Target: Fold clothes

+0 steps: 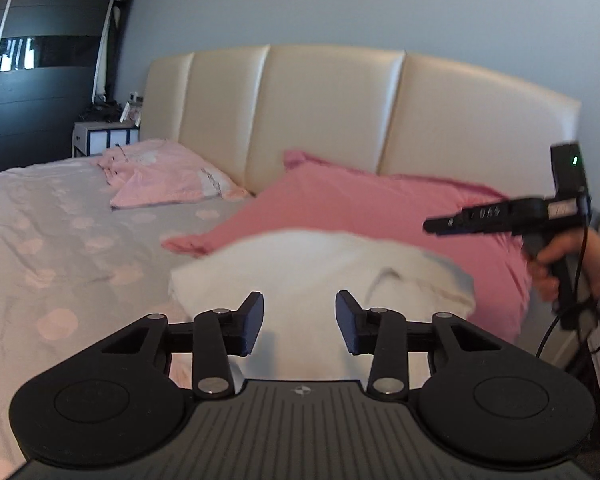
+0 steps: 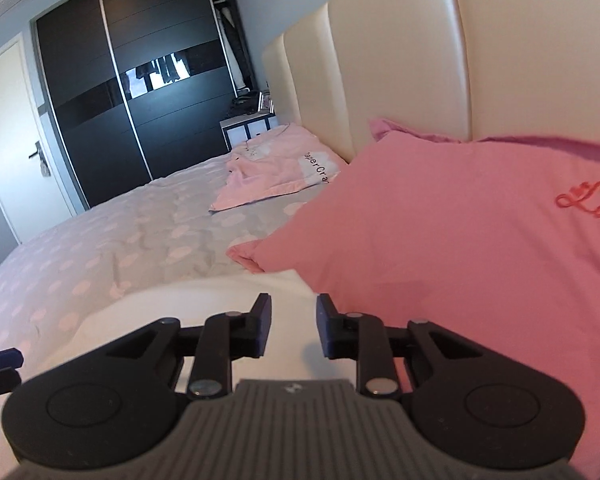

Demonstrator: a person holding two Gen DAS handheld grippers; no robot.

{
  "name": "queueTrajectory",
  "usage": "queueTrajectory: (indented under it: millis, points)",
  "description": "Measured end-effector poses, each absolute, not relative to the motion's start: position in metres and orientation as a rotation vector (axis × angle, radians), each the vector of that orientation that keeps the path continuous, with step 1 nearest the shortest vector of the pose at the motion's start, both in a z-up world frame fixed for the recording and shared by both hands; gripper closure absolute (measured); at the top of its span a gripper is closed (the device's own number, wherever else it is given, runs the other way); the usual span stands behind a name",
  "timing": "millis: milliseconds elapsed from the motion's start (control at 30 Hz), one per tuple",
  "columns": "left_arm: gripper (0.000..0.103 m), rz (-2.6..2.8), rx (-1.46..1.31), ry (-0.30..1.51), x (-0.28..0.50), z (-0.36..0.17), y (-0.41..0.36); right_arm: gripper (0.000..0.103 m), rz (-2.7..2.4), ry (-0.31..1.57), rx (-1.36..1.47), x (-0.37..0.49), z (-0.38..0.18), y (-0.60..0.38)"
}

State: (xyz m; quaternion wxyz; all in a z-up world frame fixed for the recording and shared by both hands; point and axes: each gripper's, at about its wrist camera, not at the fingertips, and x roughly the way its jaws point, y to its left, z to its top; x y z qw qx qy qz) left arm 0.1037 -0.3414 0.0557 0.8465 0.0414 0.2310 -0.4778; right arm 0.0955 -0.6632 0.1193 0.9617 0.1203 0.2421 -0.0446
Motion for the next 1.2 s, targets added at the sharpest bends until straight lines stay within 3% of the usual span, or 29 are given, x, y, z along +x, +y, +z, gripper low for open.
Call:
queueTrajectory:
  millis: [167, 367, 567, 733, 800, 867, 1200]
  points:
    - [0.071, -1.024, 0.115, 0.561, 0.097, 0.033, -0.351, 0.085, -0.117, 0.582, 0.214, 0.080, 0.085, -0.661]
    - [0.072, -1.026, 0.075, 0.666, 0.104, 0.008, -0.362, 0.086, -0.182, 0.621, 0.311, 0.093, 0.054, -0.676]
    - [0.072, -1.037, 0.081, 0.633, 0.096, 0.016, -0.351, 0.084, -0.210, 0.640, 0.379, 0.094, 0.051, -0.684]
    - [0.062, -1.017, 0.042, 0.594, 0.090, 0.041, -0.330, 0.073, -0.223, 0.619, 0.344, 0.087, 0.071, -0.668]
    - [0.060, -1.005, 0.040, 0.570, 0.086, 0.055, -0.319, 0.064, -0.213, 0.607, 0.342, 0.083, 0.082, -0.660]
    - [0.056, -1.005, 0.028, 0.544, 0.082, 0.070, -0.305, 0.063, -0.195, 0.595, 0.343, 0.079, 0.096, -0.649]
    - [0.051, -0.954, -0.015, 0.434, 0.055, 0.138, -0.214, 0.042, 0.009, 0.533, 0.336, 0.055, 0.182, -0.555]
